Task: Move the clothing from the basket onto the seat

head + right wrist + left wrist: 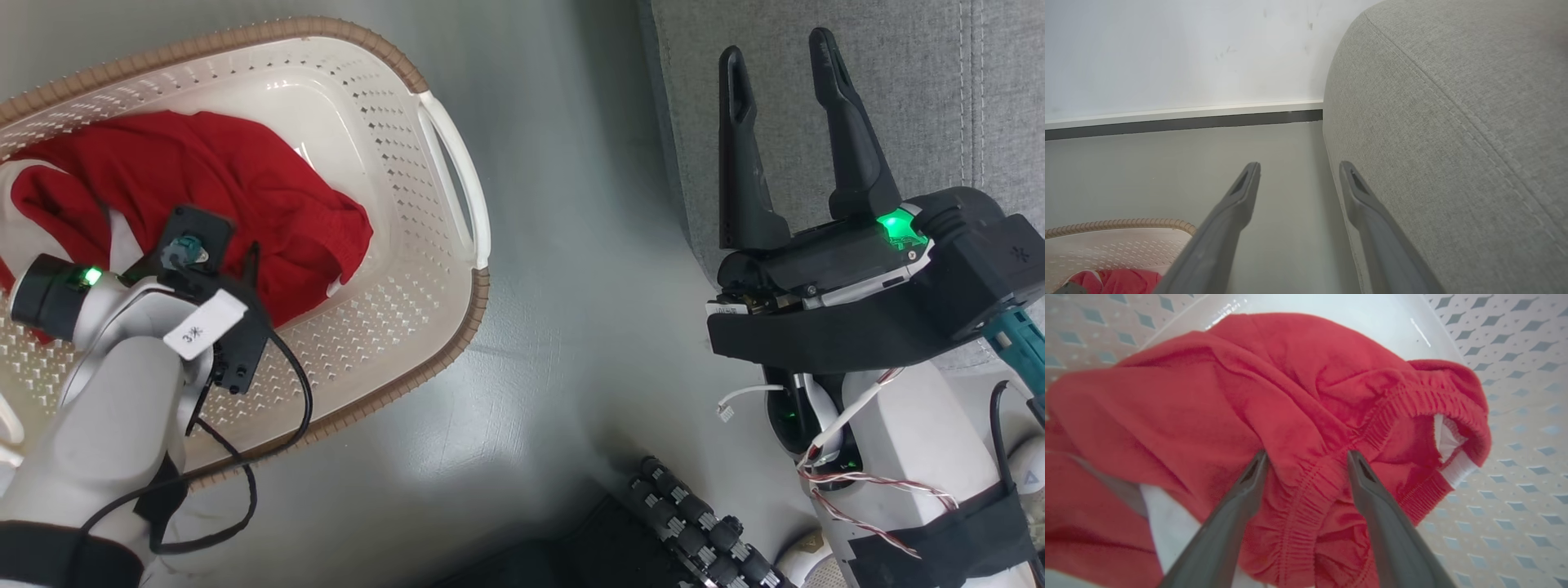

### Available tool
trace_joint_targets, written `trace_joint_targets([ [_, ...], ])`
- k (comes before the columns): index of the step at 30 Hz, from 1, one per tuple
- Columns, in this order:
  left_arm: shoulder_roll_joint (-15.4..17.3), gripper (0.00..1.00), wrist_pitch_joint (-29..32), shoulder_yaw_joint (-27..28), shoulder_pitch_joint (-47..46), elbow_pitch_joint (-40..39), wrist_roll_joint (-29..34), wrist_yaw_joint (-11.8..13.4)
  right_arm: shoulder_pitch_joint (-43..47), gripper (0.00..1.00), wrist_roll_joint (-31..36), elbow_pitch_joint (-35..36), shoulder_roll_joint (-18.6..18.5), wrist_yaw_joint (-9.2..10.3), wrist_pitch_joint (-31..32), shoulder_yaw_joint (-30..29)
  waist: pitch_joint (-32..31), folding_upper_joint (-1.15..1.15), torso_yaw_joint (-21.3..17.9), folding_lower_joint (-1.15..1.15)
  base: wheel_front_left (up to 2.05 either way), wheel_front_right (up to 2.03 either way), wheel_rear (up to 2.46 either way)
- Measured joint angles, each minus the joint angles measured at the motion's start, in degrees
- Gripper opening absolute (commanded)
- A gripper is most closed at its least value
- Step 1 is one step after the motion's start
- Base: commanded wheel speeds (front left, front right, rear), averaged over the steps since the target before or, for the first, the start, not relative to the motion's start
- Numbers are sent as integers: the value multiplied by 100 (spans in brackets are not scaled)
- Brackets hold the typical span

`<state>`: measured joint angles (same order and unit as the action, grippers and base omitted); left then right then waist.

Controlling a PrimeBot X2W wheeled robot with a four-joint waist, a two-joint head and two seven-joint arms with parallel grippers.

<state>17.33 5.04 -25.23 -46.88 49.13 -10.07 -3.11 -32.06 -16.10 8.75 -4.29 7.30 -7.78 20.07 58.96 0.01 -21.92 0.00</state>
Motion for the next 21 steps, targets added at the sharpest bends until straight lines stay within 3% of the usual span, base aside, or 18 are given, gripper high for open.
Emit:
trace_joint_targets([
  [7,-190,100,300,137,-144,424,-207,-43,-1,100,-3,-48,15,0,-108,11,4,0,0,0,0,0,0],
  [8,-190,62,300,137,-144,424,-207,-43,-1,100,-3,-48,15,0,-108,11,4,0,0,0,0,0,0],
  [10,-247,13,383,192,-177,542,-321,-43,-6,100,-3,-65,18,0,-122,15,4,-1,4,0,0,0,0],
  [11,-268,0,419,208,-202,595,-346,-43,-8,100,-3,-74,20,0,-141,20,4,-1,7,0,0,0,0],
  [21,-302,0,492,301,-324,881,-422,-42,-66,100,-3,-237,34,0,-226,90,-50,-1,0,0,0,0,0],
])
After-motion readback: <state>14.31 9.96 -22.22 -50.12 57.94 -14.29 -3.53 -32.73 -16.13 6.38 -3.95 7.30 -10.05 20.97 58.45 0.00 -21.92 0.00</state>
